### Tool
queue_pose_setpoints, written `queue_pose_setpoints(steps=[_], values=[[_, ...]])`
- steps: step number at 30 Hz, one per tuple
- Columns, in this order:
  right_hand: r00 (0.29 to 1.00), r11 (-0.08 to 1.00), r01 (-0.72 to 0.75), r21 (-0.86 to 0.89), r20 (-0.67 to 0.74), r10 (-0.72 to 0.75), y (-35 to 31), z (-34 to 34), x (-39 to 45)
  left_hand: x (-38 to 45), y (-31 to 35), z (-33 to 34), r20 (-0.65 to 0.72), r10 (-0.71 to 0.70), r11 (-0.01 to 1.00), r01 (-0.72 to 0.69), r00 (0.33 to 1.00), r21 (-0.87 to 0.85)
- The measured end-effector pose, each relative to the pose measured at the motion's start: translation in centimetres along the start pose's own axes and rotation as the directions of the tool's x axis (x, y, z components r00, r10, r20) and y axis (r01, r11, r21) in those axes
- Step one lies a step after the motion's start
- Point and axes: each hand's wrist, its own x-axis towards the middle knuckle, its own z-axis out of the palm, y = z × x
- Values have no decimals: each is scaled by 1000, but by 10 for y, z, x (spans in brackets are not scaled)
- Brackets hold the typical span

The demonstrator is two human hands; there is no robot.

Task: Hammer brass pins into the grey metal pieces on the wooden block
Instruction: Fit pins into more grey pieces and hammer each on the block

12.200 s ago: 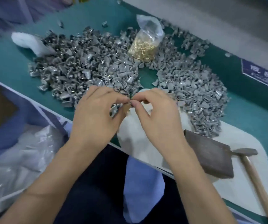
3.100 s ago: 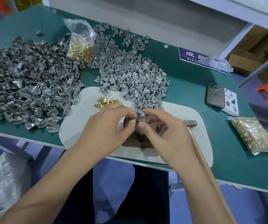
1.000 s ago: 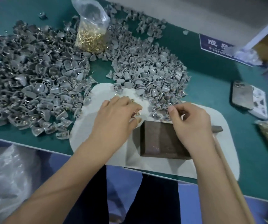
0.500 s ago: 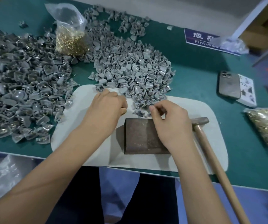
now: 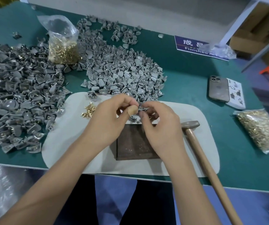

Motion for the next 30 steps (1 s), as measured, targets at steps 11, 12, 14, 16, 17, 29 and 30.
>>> queue_pose_setpoints(steps=[11,12,14,16,17,29,30], values=[[999,984,-31,175,45,23,4,-1,2,8,2,-1,113,-184,965,201,976,-167],[999,982,-29,186,36,23,4,-1,2,8,3,-2,131,-181,964,202,975,-173],[1000,980,-21,200,-1,22,4,-1,2,7,6,-2,151,-158,973,179,976,-142],[999,981,-3,195,-33,10,4,0,2,6,7,-1,139,-118,990,127,983,-58],[999,982,3,191,-35,4,3,0,2,5,7,1,125,-107,994,111,986,-24],[998,984,-63,169,23,60,6,-1,3,5,8,0,90,-136,978,119,987,172],[996,985,-84,153,30,80,6,0,4,5,8,-2,87,-71,942,38,994,333]])
